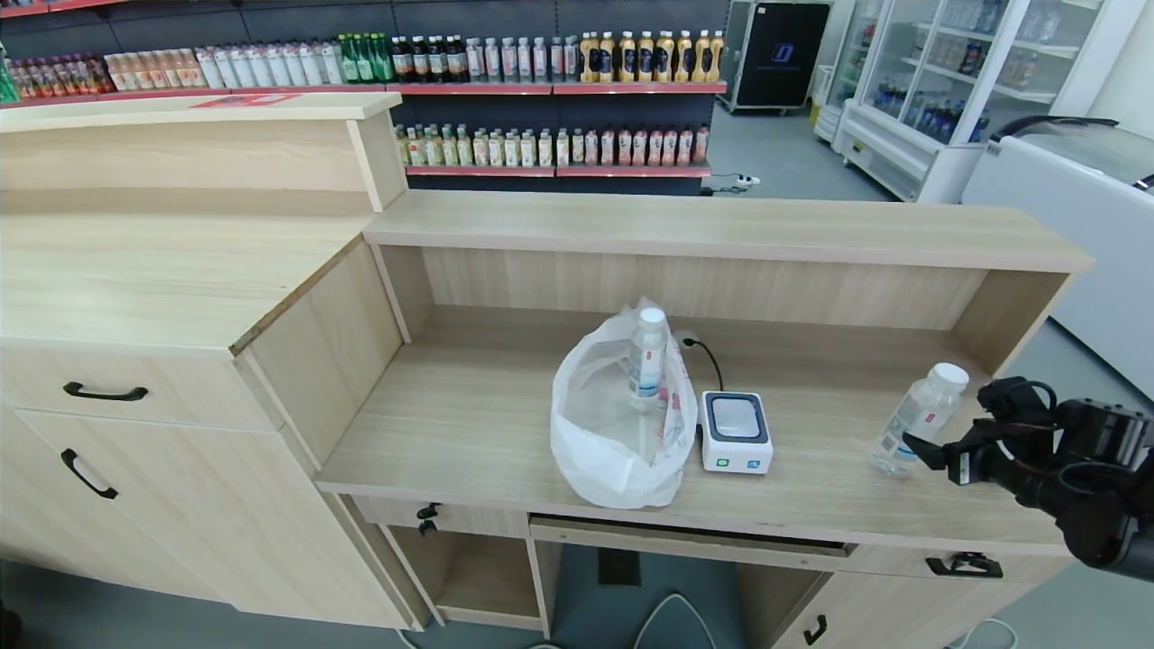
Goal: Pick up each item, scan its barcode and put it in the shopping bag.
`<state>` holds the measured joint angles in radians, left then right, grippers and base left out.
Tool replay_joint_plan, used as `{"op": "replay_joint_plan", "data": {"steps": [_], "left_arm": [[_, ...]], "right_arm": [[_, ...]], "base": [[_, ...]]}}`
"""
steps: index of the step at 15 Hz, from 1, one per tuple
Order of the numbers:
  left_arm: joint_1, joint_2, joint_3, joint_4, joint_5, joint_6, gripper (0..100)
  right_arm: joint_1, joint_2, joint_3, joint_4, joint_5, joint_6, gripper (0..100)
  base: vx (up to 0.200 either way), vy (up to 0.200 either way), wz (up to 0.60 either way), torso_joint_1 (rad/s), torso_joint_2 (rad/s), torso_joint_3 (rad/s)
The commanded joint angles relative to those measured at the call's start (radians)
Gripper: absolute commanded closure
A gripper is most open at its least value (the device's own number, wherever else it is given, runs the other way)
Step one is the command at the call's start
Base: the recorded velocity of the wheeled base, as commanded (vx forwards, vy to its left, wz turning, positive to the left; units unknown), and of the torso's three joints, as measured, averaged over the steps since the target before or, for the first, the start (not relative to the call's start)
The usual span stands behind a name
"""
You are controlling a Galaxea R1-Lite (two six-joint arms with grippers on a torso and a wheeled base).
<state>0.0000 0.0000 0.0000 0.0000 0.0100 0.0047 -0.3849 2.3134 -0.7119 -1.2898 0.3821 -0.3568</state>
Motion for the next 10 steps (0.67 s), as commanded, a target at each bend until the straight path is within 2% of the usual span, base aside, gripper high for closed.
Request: {"op": "replay_joint_plan", "data": {"steps": [1, 10], "left_arm": [[0.000, 0.000, 0.000, 0.000, 0.001, 0.000, 100], [0.000, 0.000, 0.000, 0.000, 0.001, 0.000, 100]], "right_arm": [[0.020, 0.035, -0.026, -0.011, 0.001, -0.001, 0], [0.072, 0.089, -0.136, -0.036, 0.024, -0.002, 0]], "base": [[0.000, 0.000, 0.00, 0.000, 0.00, 0.000], [0.000, 0.000, 0.00, 0.000, 0.00, 0.000]]}}
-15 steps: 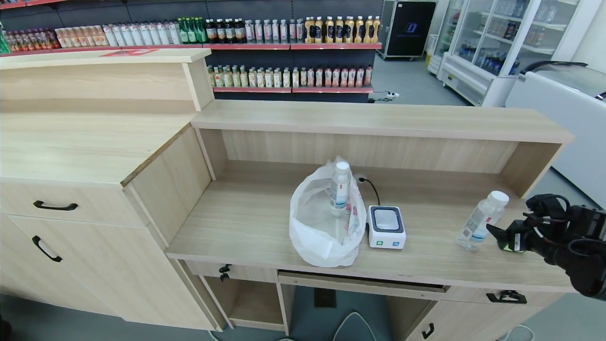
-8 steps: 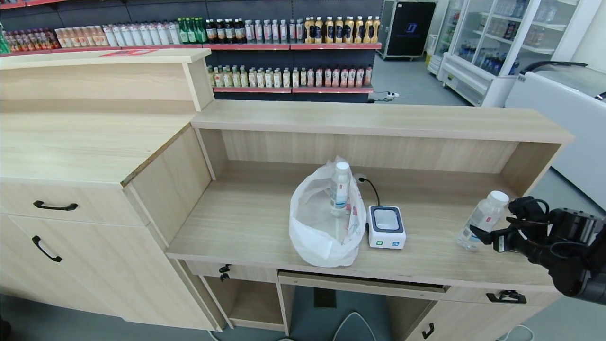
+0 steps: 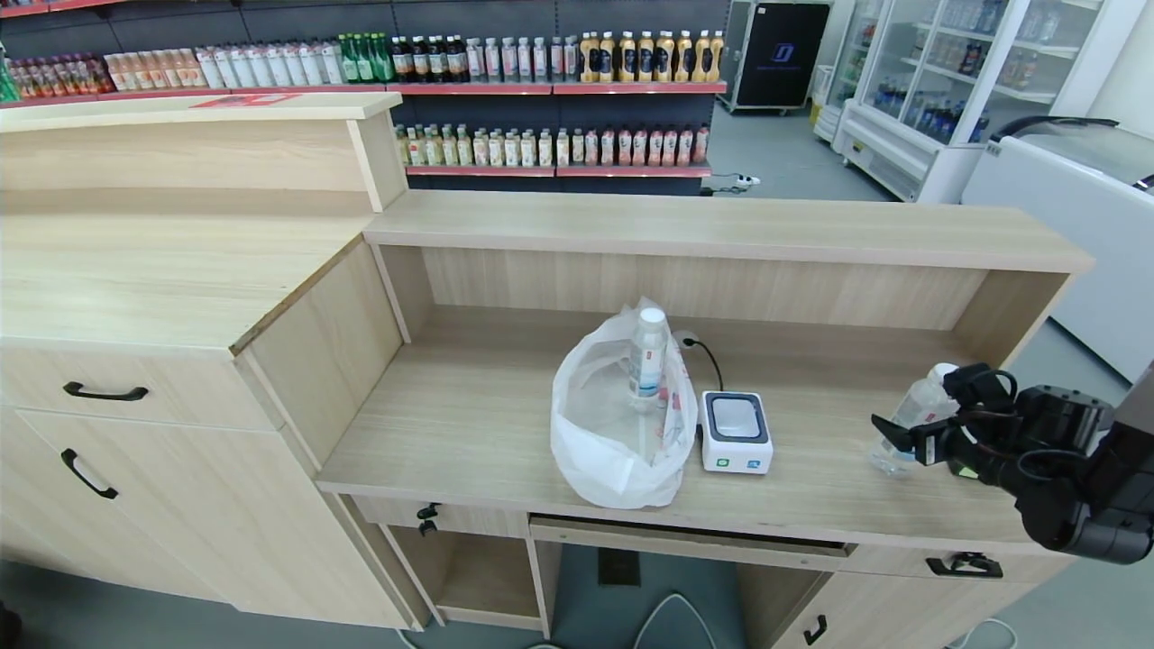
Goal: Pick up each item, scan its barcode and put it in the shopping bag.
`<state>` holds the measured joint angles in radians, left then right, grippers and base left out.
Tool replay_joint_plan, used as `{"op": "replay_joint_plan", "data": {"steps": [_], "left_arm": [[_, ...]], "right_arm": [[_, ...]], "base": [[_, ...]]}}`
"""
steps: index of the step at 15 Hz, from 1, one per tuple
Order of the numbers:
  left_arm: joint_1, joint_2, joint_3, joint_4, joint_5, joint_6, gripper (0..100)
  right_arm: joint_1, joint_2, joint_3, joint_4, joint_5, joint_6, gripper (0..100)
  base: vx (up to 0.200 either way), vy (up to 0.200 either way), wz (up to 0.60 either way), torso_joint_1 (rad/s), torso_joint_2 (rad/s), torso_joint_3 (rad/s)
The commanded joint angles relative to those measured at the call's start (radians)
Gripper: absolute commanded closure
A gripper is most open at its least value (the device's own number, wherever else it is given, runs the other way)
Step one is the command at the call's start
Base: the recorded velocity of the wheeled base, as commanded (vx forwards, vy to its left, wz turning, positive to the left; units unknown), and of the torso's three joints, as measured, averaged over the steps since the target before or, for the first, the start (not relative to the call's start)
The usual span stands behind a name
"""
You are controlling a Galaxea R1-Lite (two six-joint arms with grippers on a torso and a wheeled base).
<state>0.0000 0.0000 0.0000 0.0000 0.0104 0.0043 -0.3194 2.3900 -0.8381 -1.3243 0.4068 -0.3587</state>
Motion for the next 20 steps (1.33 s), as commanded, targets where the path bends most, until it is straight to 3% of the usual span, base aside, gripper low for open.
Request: {"op": "replay_joint_plan", "data": {"steps": [1, 16, 17, 20], "left_arm": [[0.000, 0.000, 0.000, 0.000, 0.000, 0.000, 100], [0.000, 0.000, 0.000, 0.000, 0.000, 0.000, 100], [0.000, 0.000, 0.000, 0.000, 0.000, 0.000, 100], [0.000, 0.000, 0.000, 0.000, 0.000, 0.000, 100]], "right_arm": [[0.011, 0.017, -0.012, -0.001, 0.000, -0.002, 0], [0.023, 0.103, -0.130, -0.013, 0.000, -0.025, 0], [0.023, 0.110, -0.144, -0.015, 0.000, -0.025, 100], [0.023, 0.117, -0.157, -0.013, -0.003, -0.025, 100]], "base": [[0.000, 0.000, 0.00, 0.000, 0.00, 0.000], [0.000, 0.000, 0.00, 0.000, 0.00, 0.000], [0.000, 0.000, 0.00, 0.000, 0.00, 0.000], [0.000, 0.000, 0.00, 0.000, 0.00, 0.000]]}}
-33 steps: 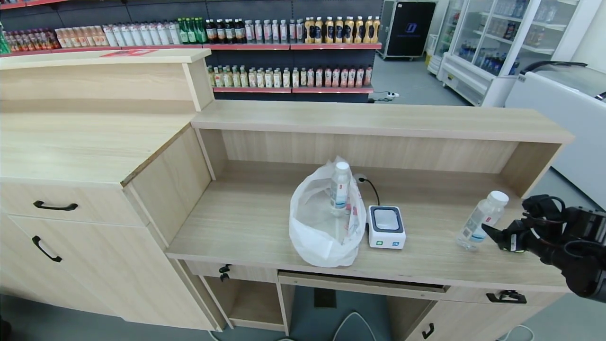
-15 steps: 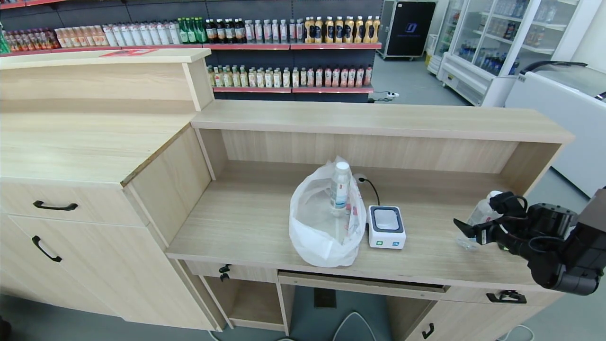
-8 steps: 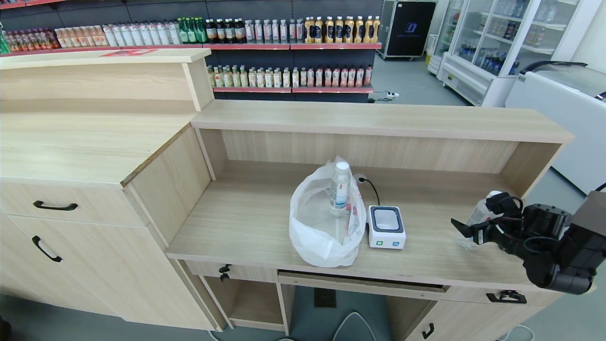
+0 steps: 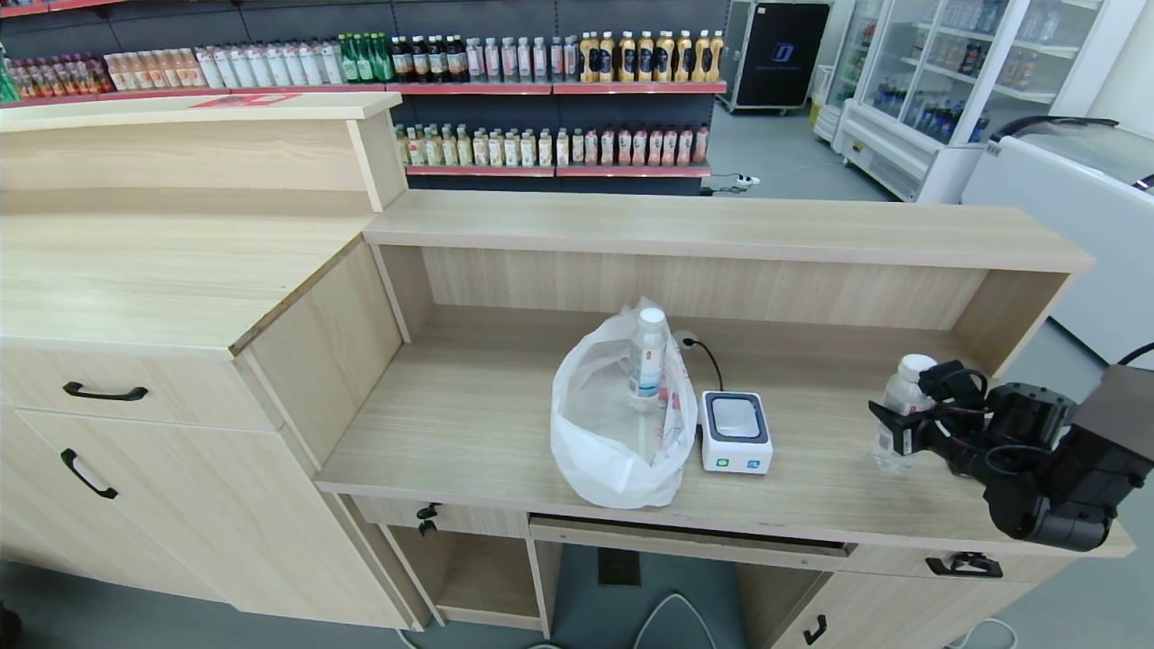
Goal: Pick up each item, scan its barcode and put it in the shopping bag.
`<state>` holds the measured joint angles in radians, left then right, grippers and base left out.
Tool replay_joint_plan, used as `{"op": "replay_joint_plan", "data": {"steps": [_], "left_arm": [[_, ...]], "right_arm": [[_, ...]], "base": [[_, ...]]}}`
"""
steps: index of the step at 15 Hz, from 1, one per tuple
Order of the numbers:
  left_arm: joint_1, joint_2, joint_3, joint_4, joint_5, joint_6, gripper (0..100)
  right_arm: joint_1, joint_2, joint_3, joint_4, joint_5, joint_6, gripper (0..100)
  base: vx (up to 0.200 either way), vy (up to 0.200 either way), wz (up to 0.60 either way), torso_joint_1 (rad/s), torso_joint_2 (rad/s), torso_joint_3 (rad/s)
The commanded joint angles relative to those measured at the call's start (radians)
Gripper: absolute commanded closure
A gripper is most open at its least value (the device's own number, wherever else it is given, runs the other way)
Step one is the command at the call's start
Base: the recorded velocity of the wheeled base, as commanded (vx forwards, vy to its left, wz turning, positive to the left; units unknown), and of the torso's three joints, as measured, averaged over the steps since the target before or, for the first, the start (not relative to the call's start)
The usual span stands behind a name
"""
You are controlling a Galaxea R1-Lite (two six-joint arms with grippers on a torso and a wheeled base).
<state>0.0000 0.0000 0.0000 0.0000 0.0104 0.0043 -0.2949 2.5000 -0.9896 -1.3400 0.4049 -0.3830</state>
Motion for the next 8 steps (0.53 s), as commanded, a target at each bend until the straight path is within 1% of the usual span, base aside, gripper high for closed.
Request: {"op": "replay_joint_plan", "data": {"steps": [1, 6, 8], "left_arm": [[0.000, 0.000, 0.000, 0.000, 0.000, 0.000, 100], [0.000, 0.000, 0.000, 0.000, 0.000, 0.000, 100], [0.000, 0.000, 0.000, 0.000, 0.000, 0.000, 100]], "right_arm": [[-0.001, 0.008, -0.008, 0.001, -0.003, -0.001, 100], [-0.001, -0.003, -0.003, -0.007, 0.012, 0.015, 100], [0.007, -0.033, 0.009, 0.009, 0.018, 0.067, 100]], "base": [[0.000, 0.000, 0.00, 0.000, 0.00, 0.000], [0.000, 0.000, 0.00, 0.000, 0.00, 0.000], [0.000, 0.000, 0.00, 0.000, 0.00, 0.000]]}}
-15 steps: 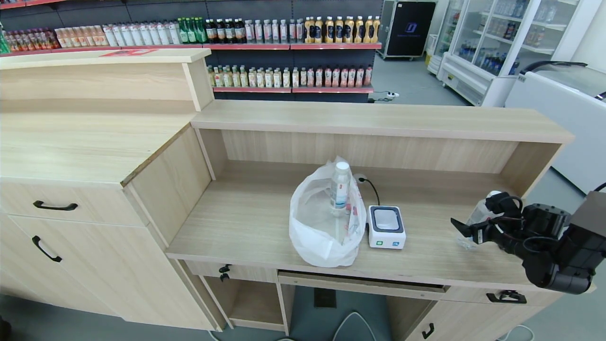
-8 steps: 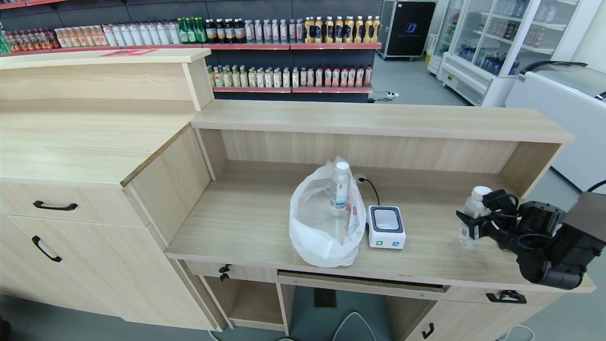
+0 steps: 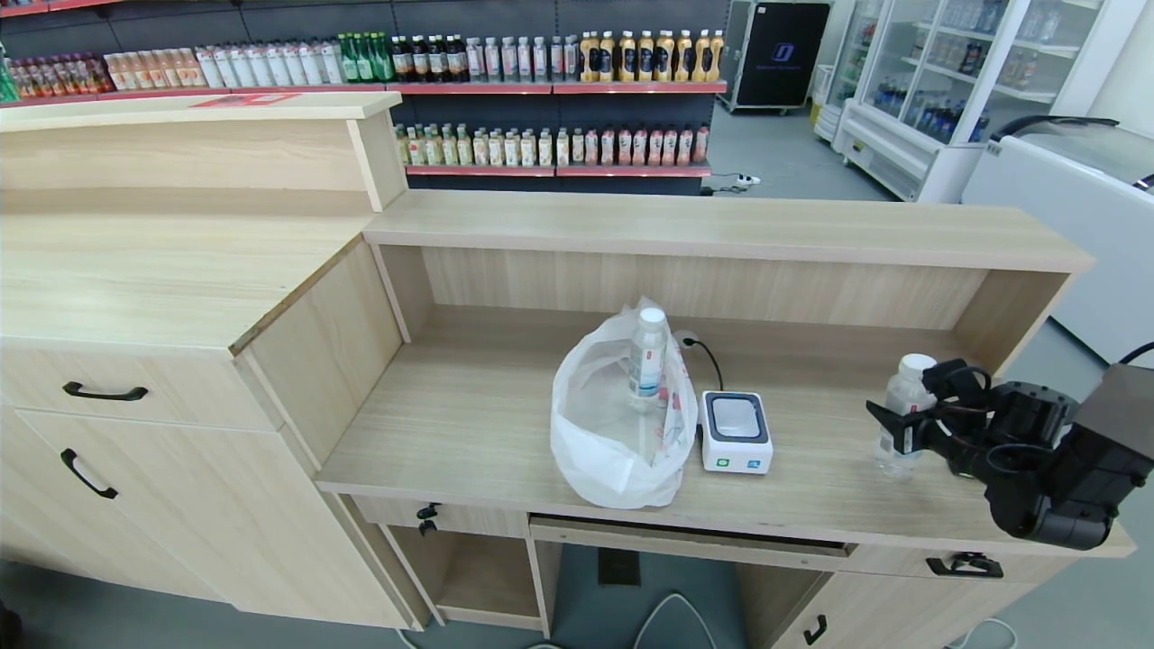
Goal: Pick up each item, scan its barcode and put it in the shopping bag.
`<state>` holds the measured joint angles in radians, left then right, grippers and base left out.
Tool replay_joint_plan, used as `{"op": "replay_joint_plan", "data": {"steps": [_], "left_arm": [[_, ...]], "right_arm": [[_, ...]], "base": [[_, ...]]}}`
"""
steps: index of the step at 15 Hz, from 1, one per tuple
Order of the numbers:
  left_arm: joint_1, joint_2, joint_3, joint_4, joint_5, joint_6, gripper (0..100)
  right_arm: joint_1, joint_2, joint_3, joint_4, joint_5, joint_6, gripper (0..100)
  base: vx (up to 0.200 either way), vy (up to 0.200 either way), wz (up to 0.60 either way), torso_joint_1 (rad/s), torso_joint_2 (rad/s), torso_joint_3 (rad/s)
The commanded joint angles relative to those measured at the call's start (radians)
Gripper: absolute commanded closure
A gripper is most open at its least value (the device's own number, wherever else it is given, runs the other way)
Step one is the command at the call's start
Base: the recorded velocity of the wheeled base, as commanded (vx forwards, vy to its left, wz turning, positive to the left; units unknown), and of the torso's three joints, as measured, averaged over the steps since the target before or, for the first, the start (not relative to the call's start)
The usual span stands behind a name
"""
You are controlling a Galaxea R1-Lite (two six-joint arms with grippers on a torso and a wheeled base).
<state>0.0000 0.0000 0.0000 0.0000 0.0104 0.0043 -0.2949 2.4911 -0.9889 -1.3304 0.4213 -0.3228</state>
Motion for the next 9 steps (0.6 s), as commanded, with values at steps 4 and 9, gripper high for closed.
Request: {"op": "replay_joint_plan", "data": {"steps": [4, 9], "left_arm": [[0.000, 0.000, 0.000, 0.000, 0.000, 0.000, 100], [0.000, 0.000, 0.000, 0.000, 0.000, 0.000, 100]], "right_arm": [[0.056, -0.251, 0.084, 0.119, 0.004, 0.200, 100], [0.201, -0.841, 0.147, 0.669, 0.008, 0.525, 100]], "base": [[0.000, 0.000, 0.00, 0.000, 0.00, 0.000], [0.000, 0.000, 0.00, 0.000, 0.00, 0.000]]}}
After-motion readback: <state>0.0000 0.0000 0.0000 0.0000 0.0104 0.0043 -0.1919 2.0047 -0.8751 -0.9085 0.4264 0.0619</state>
